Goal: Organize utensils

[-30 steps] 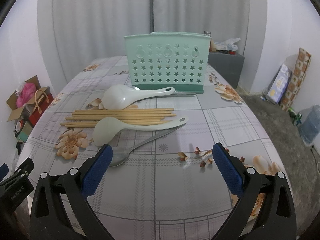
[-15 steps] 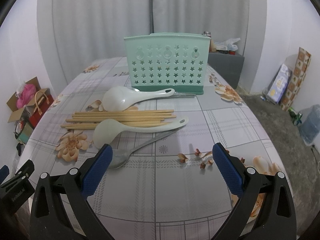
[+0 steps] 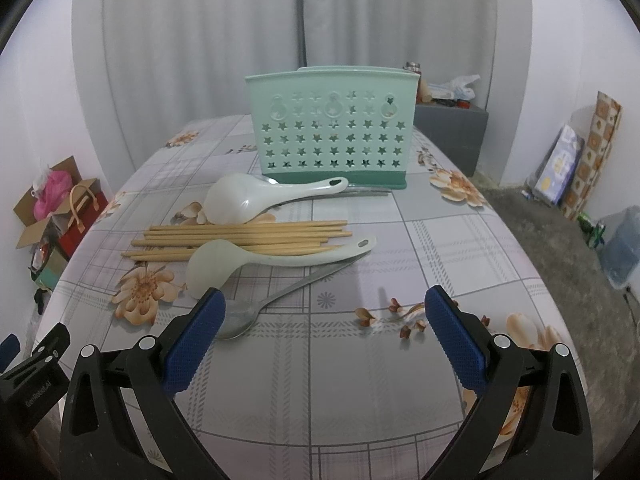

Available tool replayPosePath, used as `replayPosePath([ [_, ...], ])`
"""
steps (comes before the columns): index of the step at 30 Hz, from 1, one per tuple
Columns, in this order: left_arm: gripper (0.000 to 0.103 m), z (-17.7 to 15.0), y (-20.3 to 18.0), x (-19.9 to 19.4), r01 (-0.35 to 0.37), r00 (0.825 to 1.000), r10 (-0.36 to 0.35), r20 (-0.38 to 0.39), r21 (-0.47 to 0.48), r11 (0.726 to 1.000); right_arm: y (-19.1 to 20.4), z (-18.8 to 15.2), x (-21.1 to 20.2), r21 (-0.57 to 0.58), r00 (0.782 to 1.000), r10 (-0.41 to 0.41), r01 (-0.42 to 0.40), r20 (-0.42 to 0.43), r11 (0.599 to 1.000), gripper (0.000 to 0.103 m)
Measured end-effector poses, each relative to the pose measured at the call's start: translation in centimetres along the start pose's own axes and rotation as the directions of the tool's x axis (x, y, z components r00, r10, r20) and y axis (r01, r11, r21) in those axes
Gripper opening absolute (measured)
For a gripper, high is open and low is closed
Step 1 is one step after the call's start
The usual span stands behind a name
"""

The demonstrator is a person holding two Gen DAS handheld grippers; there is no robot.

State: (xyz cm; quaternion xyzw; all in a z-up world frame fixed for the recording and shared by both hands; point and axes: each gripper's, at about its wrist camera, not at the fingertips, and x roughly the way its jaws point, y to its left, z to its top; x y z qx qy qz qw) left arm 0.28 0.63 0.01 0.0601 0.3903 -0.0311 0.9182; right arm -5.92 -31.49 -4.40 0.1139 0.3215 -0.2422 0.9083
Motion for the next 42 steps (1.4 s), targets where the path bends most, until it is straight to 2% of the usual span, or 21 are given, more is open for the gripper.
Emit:
replayPosePath([
  [12,0.097,-0.8,-0.2,0.3,0.015,1.000,-0.015,-0.024,-0.013,1.000,-0.2,0.3,0.4,0.016,1.000,0.009,-0.009,-0.003,1.000,0.095],
  [16,0.097,-0.8,-0.5,0.3,0.070,0.998,-0.070,-0.004,-0.010,0.997,-0.6,0.3,0.7,0.031,1.000,0.020,-0.020,0.000,0.999,0.095],
  [19,0.097,-0.6,-0.6,0.1,0.170,0.985,-0.170,0.016,-0.023,0.985,-1.1,0.6,0.9,0.042,0.999,0.032,-0.033,0.028,0.999,0.095],
  [24,0.097,0.1,-0.9,-0.2,0.321,0.947,-0.318,0.052,-0.071,0.945,-1.9,1.6,0.7,0.011,0.988,0.060,-0.063,0.144,0.998,0.095],
  [28,0.097,0.5,-1.4,-0.2,0.420,0.907,-0.413,0.084,-0.095,0.903,-3.0,3.0,0.8,-0.029,0.963,0.104,-0.100,0.248,0.995,0.095],
  [30,0.097,0.6,-2.3,0.2,0.453,0.891,-0.448,0.074,-0.074,0.888,-3.5,3.7,0.9,-0.046,0.949,0.118,-0.109,0.293,0.993,0.095],
  [32,0.097,0.6,-3.5,0.4,0.500,0.866,-0.498,0.052,-0.035,0.865,-4.0,4.3,1.2,-0.065,0.934,0.133,-0.118,0.332,0.991,0.095],
  [35,0.097,0.3,-5.3,0.4,0.544,0.839,-0.545,0.016,0.017,0.839,-4.9,5.2,1.5,-0.054,0.923,0.129,-0.118,0.362,0.992,0.095],
  [39,0.083,0.0,-7.5,0.6,0.617,0.787,-0.615,-0.040,0.041,0.786,-6.0,5.8,2.5,-0.003,0.930,0.160,-0.169,0.332,0.986,0.095],
  [41,0.073,-0.1,-8.5,1.0,0.639,0.768,-0.636,-0.073,0.041,0.768,-6.5,6.0,3.2,0.016,0.937,0.190,-0.204,0.293,0.979,0.095],
  [42,0.068,-0.1,-8.8,1.2,0.641,0.766,-0.637,-0.085,0.040,0.766,-6.6,6.0,3.2,0.019,0.939,0.198,-0.212,0.281,0.977,0.095],
])
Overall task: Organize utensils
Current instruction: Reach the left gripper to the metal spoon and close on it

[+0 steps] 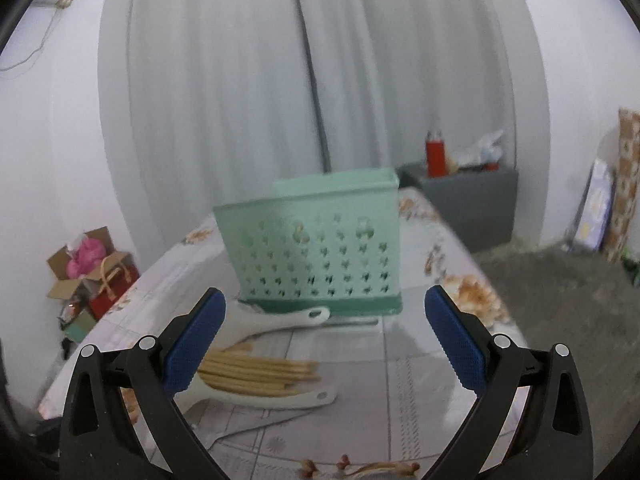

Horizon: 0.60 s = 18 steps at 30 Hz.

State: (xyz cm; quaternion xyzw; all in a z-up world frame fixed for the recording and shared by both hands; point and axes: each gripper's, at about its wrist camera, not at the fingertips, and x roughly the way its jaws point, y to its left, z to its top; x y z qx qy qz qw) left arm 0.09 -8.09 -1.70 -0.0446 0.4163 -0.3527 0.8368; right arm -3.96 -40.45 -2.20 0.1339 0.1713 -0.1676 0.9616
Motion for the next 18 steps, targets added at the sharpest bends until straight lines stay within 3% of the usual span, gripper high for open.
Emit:
replayPosePath([
  [7,0.034,-0.1,0.6,2.6,-0.039,0.994,0.033,-0.108,-0.055,0.998,0.2,-0.2,0.7,-0.011,0.997,0.044,-0.044,-0.057,0.999,0.095],
  [13,0.008,0.2,0.7,3.4,-0.055,0.992,0.044,-0.120,-0.086,0.995,-0.1,-0.6,0.7,-0.007,0.996,0.059,-0.060,-0.070,0.998,0.095],
  [18,0.004,0.4,1.6,2.7,-0.045,0.990,0.029,-0.135,-0.122,0.992,-0.1,-0.6,0.9,-0.011,0.994,0.071,-0.073,-0.087,0.997,0.095],
])
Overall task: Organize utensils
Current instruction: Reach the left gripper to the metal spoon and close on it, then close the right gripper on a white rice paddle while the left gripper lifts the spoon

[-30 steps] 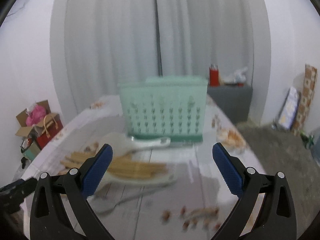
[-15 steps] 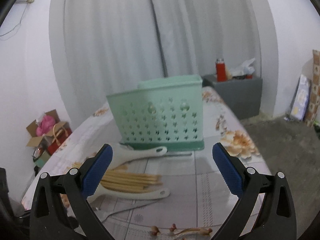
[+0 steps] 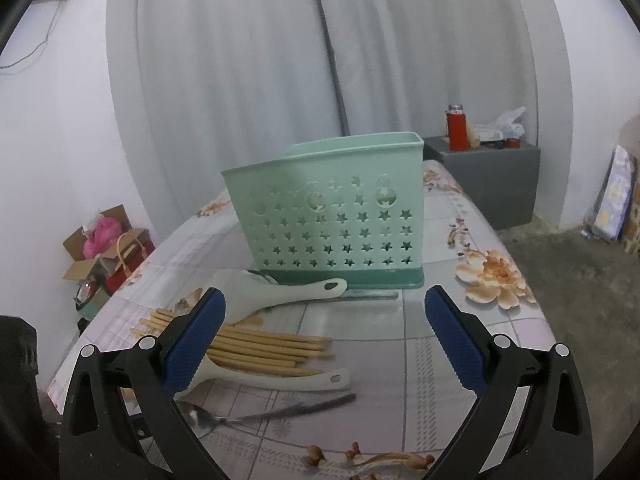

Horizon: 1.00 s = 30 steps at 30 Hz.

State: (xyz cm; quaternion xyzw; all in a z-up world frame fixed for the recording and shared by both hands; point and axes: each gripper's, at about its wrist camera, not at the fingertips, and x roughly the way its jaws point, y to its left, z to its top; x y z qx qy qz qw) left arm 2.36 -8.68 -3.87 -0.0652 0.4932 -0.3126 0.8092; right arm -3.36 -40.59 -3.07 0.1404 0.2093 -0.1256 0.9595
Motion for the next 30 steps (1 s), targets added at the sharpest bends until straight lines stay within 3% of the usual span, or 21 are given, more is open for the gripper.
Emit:
replayPosePath([
  [7,0.005,0.7,4.9,-4.1,-0.049,0.996,0.058,0.073,-0.112,0.993,0.7,-0.3,0.5,-0.030,0.999,0.029,-0.030,-0.027,0.999,0.095],
  [8,0.008,0.8,5.3,-4.6,-0.040,0.995,0.049,0.084,-0.115,0.993,0.8,-0.3,0.6,-0.037,0.999,0.032,-0.034,-0.030,0.999,0.095],
  [10,0.028,0.8,5.8,-5.1,-0.015,0.995,0.028,0.091,-0.136,0.991,1.2,-0.3,0.6,-0.062,0.999,0.042,-0.044,-0.033,0.997,0.095],
  [13,0.032,0.6,6.4,-4.9,0.001,0.997,0.013,0.080,-0.169,0.986,1.7,-0.2,0.8,-0.101,0.997,0.059,-0.064,-0.046,0.993,0.095],
  [17,0.032,0.2,5.5,-3.4,0.023,0.999,-0.016,0.044,-0.161,0.987,2.1,-0.3,0.8,-0.144,0.997,0.060,-0.066,-0.042,0.987,0.095],
  [21,0.029,0.2,4.3,-2.3,-0.005,0.999,0.011,0.047,-0.128,0.992,2.6,-0.2,0.6,-0.206,0.998,0.063,-0.066,-0.024,0.976,0.095],
  [24,0.009,0.1,3.9,-1.7,-0.028,0.999,0.032,0.039,-0.102,0.994,3.3,-0.2,0.4,-0.288,0.997,0.080,-0.078,-0.006,0.954,0.095],
  [26,0.006,-0.1,4.1,-1.8,-0.005,1.000,0.008,0.027,-0.106,0.994,3.9,-0.3,0.2,-0.350,0.995,0.104,-0.098,-0.001,0.931,0.095],
  [30,0.005,-0.5,4.9,-2.6,0.019,1.000,-0.018,0.006,-0.109,0.994,5.5,-0.4,0.5,-0.488,0.983,0.165,-0.183,-0.080,0.853,0.095],
])
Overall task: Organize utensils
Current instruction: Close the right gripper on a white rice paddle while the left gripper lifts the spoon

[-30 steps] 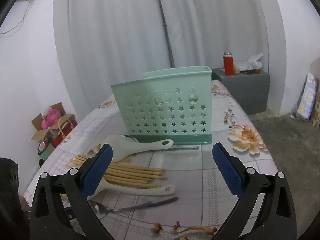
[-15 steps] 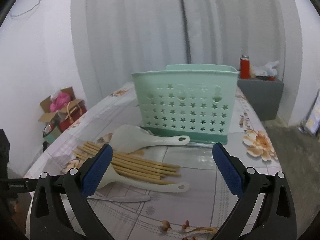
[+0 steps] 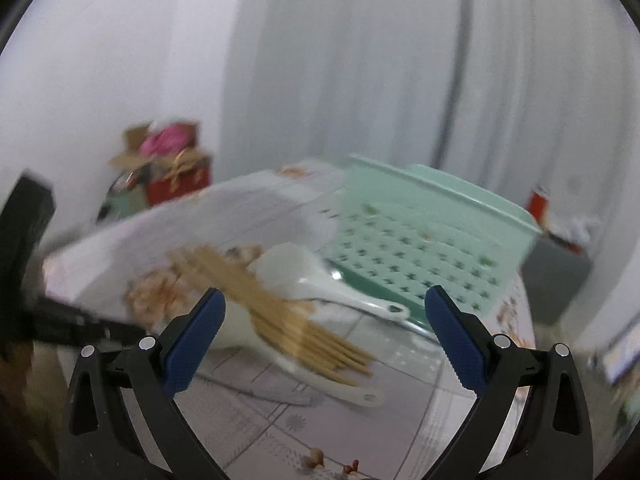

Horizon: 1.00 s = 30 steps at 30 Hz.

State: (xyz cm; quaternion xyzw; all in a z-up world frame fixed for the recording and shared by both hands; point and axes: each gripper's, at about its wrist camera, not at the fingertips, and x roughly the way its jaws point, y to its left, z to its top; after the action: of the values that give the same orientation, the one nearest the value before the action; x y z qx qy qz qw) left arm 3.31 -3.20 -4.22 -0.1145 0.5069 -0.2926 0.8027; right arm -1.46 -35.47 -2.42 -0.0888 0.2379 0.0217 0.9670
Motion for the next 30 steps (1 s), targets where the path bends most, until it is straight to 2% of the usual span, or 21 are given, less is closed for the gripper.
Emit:
replayPosePath([
  [2,0.005,-0.3,0.6,-0.7,0.008,1.000,-0.008,-0.011,0.000,1.000,0.9,0.1,0.7,-0.083,0.998,0.037,-0.041,-0.046,0.996,0.094],
  [4,0.004,-0.5,1.1,-1.1,0.014,1.000,-0.014,-0.018,-0.004,1.000,2.0,-0.1,1.4,-0.188,0.994,0.065,-0.082,-0.093,0.979,0.082],
  [5,0.004,-0.7,1.5,-1.5,0.017,1.000,-0.017,-0.020,-0.007,1.000,2.5,-0.3,1.7,-0.244,0.991,0.068,-0.094,-0.112,0.965,0.080],
  [6,0.004,-0.9,1.8,-1.7,0.020,1.000,-0.020,-0.021,-0.009,1.000,3.3,-0.5,2.2,-0.315,0.988,0.072,-0.113,-0.137,0.942,0.076],
  [10,0.004,-1.2,2.4,-2.2,0.031,0.999,-0.031,-0.019,-0.016,0.999,4.7,-1.6,3.9,-0.478,0.968,0.068,-0.179,-0.241,0.860,0.054],
  [14,0.004,-1.2,2.7,-2.3,0.046,0.999,-0.047,-0.016,-0.020,0.999,5.6,-2.6,5.5,-0.592,0.950,0.047,-0.231,-0.309,0.772,0.046],
  [17,0.004,-1.1,2.8,-2.2,0.054,0.998,-0.055,-0.012,-0.022,0.998,6.4,-3.1,6.0,-0.663,0.952,0.037,-0.239,-0.304,0.710,0.040],
  [20,0.004,-1.3,3.1,-2.3,0.059,0.998,-0.060,-0.005,-0.028,0.998,7.3,-3.3,6.4,-0.706,0.959,0.028,-0.228,-0.284,0.670,0.033],
  [22,0.004,-1.3,3.2,-2.4,0.058,0.998,-0.058,0.000,-0.029,0.998,7.9,-3.5,6.6,-0.728,0.962,0.017,-0.217,-0.272,0.650,0.021],
  [24,0.004,-1.4,3.2,-2.5,0.052,0.999,-0.052,0.009,-0.031,0.998,8.4,-3.6,6.8,-0.744,0.965,0.000,-0.202,-0.261,0.637,0.012],
  [26,0.004,-1.4,3.1,-2.8,0.040,0.999,-0.039,0.025,-0.028,0.999,8.5,-3.7,6.5,-0.739,0.970,0.001,-0.186,-0.243,0.647,0.007],
  [29,0.003,-1.4,2.7,-3.7,0.035,0.997,-0.034,0.067,-0.014,0.999,8.0,-3.4,5.6,-0.695,0.975,0.009,-0.165,-0.222,0.700,0.002],
  [30,0.002,-1.3,2.4,-4.1,0.034,0.996,-0.033,0.086,-0.007,0.999,7.5,-3.0,5.3,-0.665,0.977,0.013,-0.155,-0.213,0.731,0.002],
])
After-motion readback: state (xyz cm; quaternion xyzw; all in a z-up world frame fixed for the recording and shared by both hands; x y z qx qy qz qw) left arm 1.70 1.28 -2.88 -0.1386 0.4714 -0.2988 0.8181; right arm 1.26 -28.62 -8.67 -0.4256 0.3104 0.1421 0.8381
